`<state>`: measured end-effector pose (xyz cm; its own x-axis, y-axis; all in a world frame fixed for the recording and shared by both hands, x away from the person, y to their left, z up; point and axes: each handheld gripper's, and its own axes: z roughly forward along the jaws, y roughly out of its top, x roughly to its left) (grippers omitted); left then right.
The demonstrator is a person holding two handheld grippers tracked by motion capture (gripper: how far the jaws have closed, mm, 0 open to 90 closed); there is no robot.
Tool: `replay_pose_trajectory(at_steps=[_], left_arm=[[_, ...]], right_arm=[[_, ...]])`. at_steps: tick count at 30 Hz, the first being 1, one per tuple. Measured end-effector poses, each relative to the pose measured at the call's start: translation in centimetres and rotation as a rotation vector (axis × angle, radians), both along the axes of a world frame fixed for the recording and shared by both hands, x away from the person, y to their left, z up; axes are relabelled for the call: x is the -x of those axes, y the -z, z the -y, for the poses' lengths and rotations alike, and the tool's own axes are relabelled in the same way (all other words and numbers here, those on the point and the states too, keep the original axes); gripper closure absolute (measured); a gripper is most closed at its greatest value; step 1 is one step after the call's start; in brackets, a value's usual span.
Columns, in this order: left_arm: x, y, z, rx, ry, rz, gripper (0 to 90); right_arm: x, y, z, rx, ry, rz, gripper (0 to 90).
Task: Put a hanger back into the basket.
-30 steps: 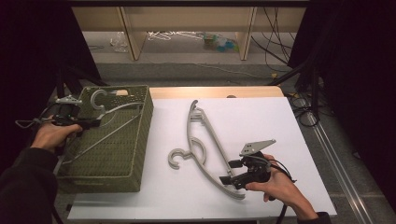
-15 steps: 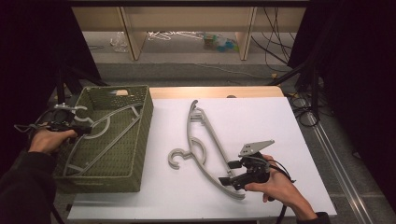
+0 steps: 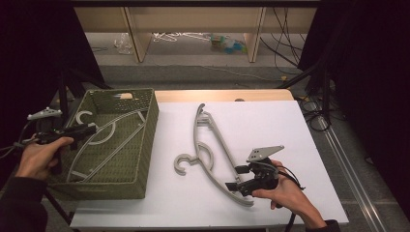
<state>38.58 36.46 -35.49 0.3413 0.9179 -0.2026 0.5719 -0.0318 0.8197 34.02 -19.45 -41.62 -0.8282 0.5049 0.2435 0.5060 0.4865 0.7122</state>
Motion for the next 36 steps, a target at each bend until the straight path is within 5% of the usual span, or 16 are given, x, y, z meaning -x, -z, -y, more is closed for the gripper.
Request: replay_pose_trajectory(at_steps=[4,7,12,16,21,25,32,36], left_arm=[[2.7,-0.7,2.3,0.030,0.024,0.103,44.0],[3.8,-0.8,3.4,0.048,0.038,0.121,40.7],[6.7,-0.4,7.2,0.028,0.135,0.163,33.0],[8.2,0.1,9.4,0.104,0.209,0.168,31.1],[9.1,1.7,12.4,0.030,0.291,0.153,28.7],[9.4,3.2,13.8,0.057,0.323,0.122,26.1],[10.3,5.4,16.4,0.020,0.439,0.138,20.5],[10.5,5.9,16.9,0.011,0.445,0.164,17.3]], right_arm=[[0.0,0.1,-0.3,-0.009,0.021,0.024,27.0],[-0.1,0.1,-0.5,-0.014,0.033,0.052,26.8],[-0.1,0.3,-0.9,-0.038,0.068,0.083,26.7],[-0.1,0.6,-1.1,-0.036,0.068,0.086,26.6],[0.0,0.7,-1.1,-0.042,0.064,0.085,26.6],[0.1,0.8,-1.1,-0.038,0.066,0.086,26.6],[0.1,0.9,-1.2,-0.032,0.068,0.078,26.6],[0.1,1.0,-1.3,-0.030,0.065,0.080,26.5]])
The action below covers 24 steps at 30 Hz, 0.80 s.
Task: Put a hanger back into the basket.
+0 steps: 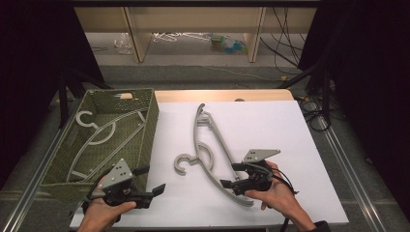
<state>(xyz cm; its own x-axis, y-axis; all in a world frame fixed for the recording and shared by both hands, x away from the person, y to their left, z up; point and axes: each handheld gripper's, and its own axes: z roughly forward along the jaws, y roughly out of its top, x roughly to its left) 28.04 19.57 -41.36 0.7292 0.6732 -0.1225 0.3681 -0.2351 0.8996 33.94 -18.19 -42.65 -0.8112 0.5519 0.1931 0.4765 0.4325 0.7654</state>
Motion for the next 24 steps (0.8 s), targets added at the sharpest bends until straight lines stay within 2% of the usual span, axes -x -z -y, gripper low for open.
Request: replay_pose_trajectory(at_steps=[2,7,8,11,12,13,15,18,21,23,24], left_arm=[[0.3,0.5,0.3,0.021,-0.033,-0.005,17.1],[0.6,1.2,0.7,0.014,-0.048,-0.009,16.0],[0.8,1.6,1.1,0.026,-0.062,-0.016,16.0],[1.1,1.6,1.3,0.004,-0.052,-0.007,15.8],[1.2,1.8,1.6,0.024,-0.040,-0.014,15.9],[1.3,1.8,1.6,0.011,-0.035,-0.003,15.9],[1.5,1.8,1.8,0.020,-0.038,-0.014,15.9],[2.0,1.6,2.1,0.022,-0.024,-0.003,15.9],[2.2,1.6,2.2,0.015,-0.012,0.006,15.9],[2.3,1.5,2.0,0.014,-0.012,0.011,16.0],[2.3,1.5,2.0,0.029,-0.012,0.014,15.9]], right_arm=[[0.0,0.1,-0.1,-0.008,0.007,-0.002,26.4],[0.0,0.2,-0.1,0.011,0.009,-0.009,26.1],[-0.1,0.3,-0.1,0.020,0.005,-0.003,26.1],[-0.1,0.4,-0.3,0.013,0.002,-0.007,26.1],[-0.2,0.4,-0.4,0.031,0.006,-0.011,26.1],[-0.4,0.6,-0.4,0.038,0.003,-0.006,26.1],[-0.4,0.6,-0.6,0.048,0.007,-0.011,26.3],[-0.8,1.0,-1.1,0.080,0.000,-0.007,26.9],[-1.4,1.7,-2.2,0.130,0.025,-0.023,27.4],[-1.8,2.0,-2.7,0.141,0.026,-0.024,28.3],[-1.9,2.1,-2.9,0.147,0.018,-0.031,29.3]])
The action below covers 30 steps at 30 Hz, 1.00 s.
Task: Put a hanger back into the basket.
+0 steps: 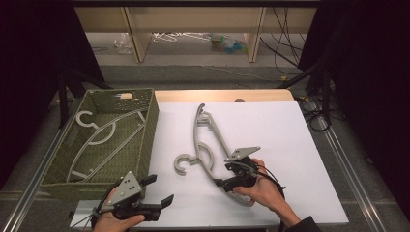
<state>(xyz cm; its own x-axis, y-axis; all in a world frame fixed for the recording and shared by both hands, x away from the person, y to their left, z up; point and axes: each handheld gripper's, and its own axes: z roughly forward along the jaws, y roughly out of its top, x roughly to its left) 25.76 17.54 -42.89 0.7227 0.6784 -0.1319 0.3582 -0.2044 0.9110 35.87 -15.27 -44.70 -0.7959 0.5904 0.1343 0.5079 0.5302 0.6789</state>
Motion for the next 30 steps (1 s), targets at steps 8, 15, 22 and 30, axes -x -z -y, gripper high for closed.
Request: replay_pose_trajectory(at_steps=[8,15,22,30], left_arm=[[0.1,-0.2,0.0,-0.011,-0.007,0.017,16.0],[0.0,-0.1,0.0,-0.020,-0.008,0.022,16.4],[0.0,-0.1,0.0,-0.033,-0.017,0.031,16.5],[0.0,-0.1,-0.2,-0.062,-0.021,0.048,17.0]], right_arm=[[-0.9,0.9,-2.5,0.081,-0.020,-0.050,33.9],[-2.0,1.9,-4.2,0.155,-0.022,-0.121,46.5],[-2.7,2.3,-4.8,0.173,-0.038,-0.151,64.7],[-3.5,2.3,-4.3,0.126,0.000,-0.219,75.0]])
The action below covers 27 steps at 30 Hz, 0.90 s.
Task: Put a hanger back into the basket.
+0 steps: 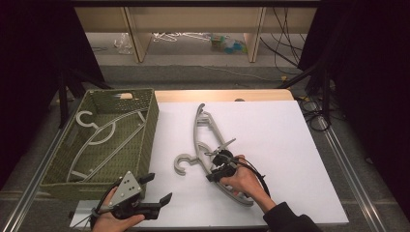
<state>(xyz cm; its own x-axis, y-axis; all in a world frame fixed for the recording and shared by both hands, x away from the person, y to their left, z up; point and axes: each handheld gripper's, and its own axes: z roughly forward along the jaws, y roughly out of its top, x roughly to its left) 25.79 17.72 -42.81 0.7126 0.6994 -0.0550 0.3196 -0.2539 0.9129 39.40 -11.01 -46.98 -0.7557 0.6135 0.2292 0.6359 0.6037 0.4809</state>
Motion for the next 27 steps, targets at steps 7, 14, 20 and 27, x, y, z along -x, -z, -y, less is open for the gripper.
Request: replay_pose_trajectory(at_steps=[7,14,20,27], left_arm=[[-0.1,0.0,0.0,0.014,-0.014,0.000,17.1],[0.0,-0.1,-0.1,0.008,-0.028,0.005,17.3],[0.1,-0.1,0.1,-0.024,-0.026,0.016,17.7],[-0.8,0.2,1.4,-0.153,0.033,0.079,21.6]], right_arm=[[0.2,-0.9,0.5,-0.014,-0.007,-0.014,76.1],[0.3,-2.8,2.2,-0.064,-0.045,-0.007,81.2],[0.6,-4.4,4.3,-0.138,-0.127,-0.032,81.3],[1.5,-5.0,5.7,-0.139,-0.259,-0.060,81.2]])
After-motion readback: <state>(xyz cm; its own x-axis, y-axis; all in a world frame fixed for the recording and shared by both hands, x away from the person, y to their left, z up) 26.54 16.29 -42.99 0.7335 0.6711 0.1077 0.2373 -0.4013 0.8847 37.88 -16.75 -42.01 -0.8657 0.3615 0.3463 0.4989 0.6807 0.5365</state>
